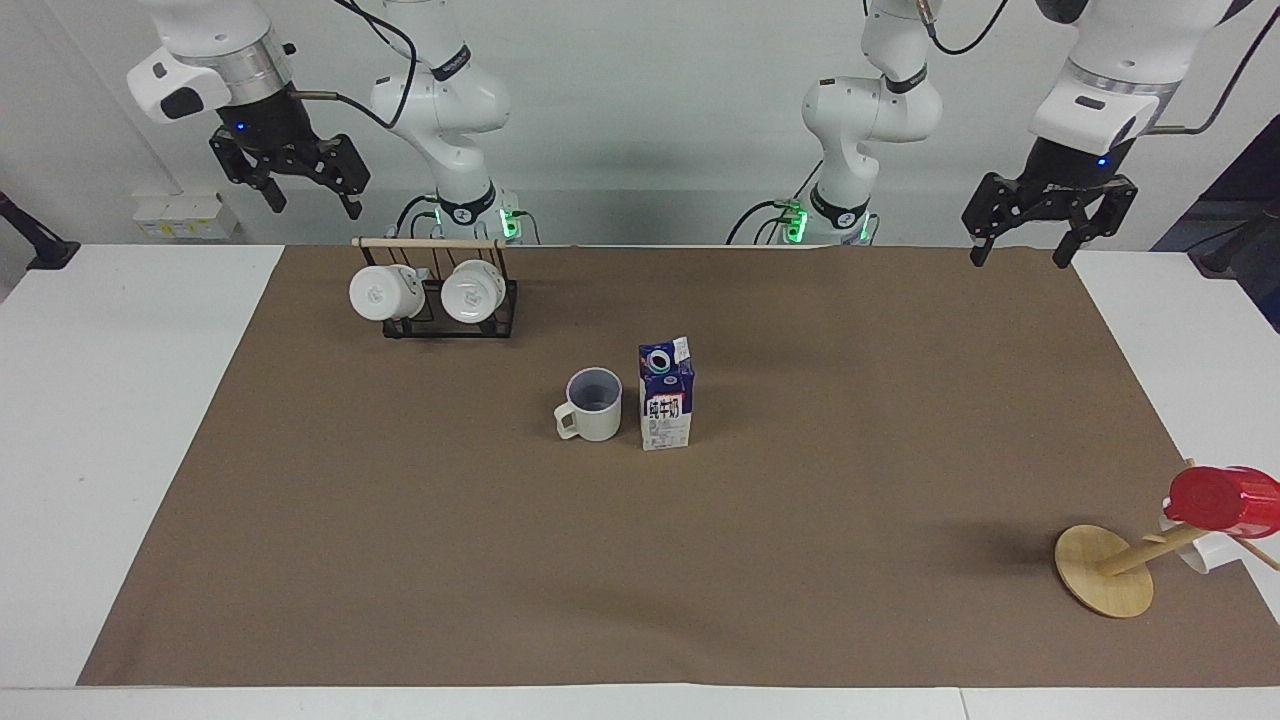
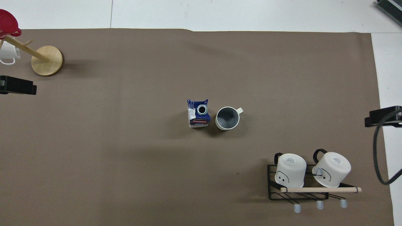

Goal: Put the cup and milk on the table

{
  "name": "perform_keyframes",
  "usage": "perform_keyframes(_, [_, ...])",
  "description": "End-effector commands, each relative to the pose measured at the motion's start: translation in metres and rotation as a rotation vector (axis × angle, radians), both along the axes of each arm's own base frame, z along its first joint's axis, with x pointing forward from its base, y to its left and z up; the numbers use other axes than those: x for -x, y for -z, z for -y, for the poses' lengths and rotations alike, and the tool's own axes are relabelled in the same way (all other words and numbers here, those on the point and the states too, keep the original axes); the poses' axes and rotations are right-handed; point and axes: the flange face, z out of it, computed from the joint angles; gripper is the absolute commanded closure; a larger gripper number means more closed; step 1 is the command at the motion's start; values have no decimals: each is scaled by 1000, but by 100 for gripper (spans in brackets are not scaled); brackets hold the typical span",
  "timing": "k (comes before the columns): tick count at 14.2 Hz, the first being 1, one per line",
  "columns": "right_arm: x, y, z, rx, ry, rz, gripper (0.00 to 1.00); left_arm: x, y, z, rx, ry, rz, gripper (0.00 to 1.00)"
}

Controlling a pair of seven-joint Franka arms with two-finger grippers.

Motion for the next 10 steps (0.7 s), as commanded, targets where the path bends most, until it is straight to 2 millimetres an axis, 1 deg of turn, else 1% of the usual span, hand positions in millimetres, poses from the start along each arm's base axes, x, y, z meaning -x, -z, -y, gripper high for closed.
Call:
perform_keyframes(1, [5,-1,9,-1,-19,14,0,-5,-6,-2,43,9,-34,0])
perform_keyframes(3, [6,0,11,-4,-21,9,0,6,-8,-15,40,-16,-60,0])
perform_keyframes(4, [4,0,12,-6,-18,6,0,8,-8,-14,42,-14,-66,0])
perform_keyframes(7, [0,-2,15,-6,-12,5,0,4,-5,-20,22,-17,-82,0])
perform_keyframes(10, [0,-3,11,-13,-13,16,0,5,-6,-27,24,-32,-82,0])
